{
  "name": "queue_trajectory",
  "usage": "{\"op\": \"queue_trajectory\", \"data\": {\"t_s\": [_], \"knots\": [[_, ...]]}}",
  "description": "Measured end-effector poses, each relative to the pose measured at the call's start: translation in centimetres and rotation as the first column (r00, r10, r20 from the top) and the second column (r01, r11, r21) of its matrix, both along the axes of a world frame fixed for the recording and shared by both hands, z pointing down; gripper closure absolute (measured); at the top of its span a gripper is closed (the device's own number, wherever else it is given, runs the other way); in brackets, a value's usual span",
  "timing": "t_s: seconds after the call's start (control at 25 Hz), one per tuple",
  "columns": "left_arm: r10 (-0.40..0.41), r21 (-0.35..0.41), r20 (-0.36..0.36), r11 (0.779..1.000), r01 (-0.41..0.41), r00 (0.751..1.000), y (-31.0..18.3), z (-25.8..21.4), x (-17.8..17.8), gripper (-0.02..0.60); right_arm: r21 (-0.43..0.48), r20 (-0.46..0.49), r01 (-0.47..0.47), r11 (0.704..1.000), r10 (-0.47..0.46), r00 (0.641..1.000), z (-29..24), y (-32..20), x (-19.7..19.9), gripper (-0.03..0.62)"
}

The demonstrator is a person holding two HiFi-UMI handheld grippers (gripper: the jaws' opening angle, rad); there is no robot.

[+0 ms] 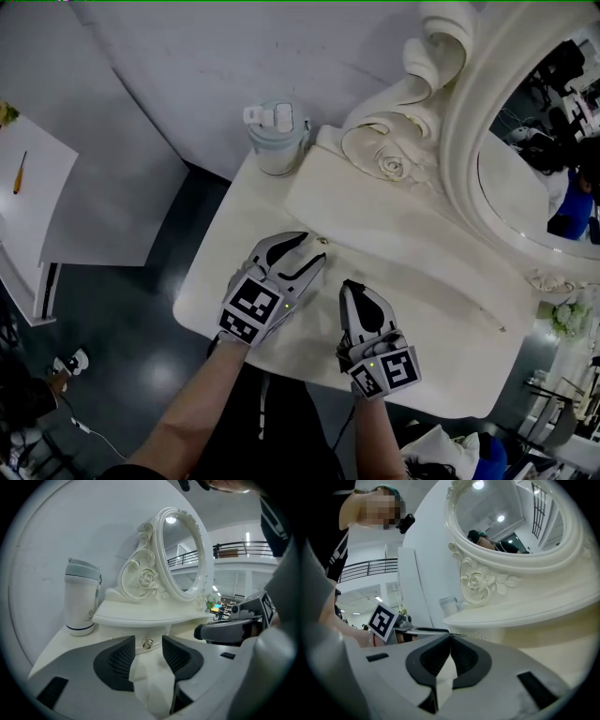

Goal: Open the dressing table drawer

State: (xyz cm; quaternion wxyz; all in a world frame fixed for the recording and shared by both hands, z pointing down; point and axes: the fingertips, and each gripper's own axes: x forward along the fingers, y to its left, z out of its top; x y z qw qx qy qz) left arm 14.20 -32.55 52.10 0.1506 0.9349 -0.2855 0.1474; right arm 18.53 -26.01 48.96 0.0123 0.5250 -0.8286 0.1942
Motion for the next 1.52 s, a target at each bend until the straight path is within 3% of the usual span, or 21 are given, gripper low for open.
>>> {"op": "queue_trajectory", "data": {"t_s": [0.36,0.48,0.72,1.52], "knots": [[-0.045,-0.105,0.082,0.993,0.054,0.996,-1.2,2.1,1.8,0.402,-0.007,0.001,0.007,1.0,-0.007,1.0,1.2,-0.8,0.3,0.589],[-0.072,-0.107,0.109,0.991,0.084,0.991,-1.3,2.4,2.0,0.452,-0.013,0.007,-0.001,1.0,0.001,1.0,1.5,-0.6,0.4,0.589],[-0.103,-0.115,0.123,0.986,0.117,0.987,-1.5,2.7,2.8,0.472,-0.026,0.004,-0.016,1.0,0.016,1.0,2.0,-0.4,1.0,0.589],[-0.038,-0.157,0.14,0.986,0.06,0.989,0.6,3.0,1.9,0.48,-0.047,0.046,-0.036,0.998,0.038,0.998,2.2,1.1,0.2,0.589]]}}
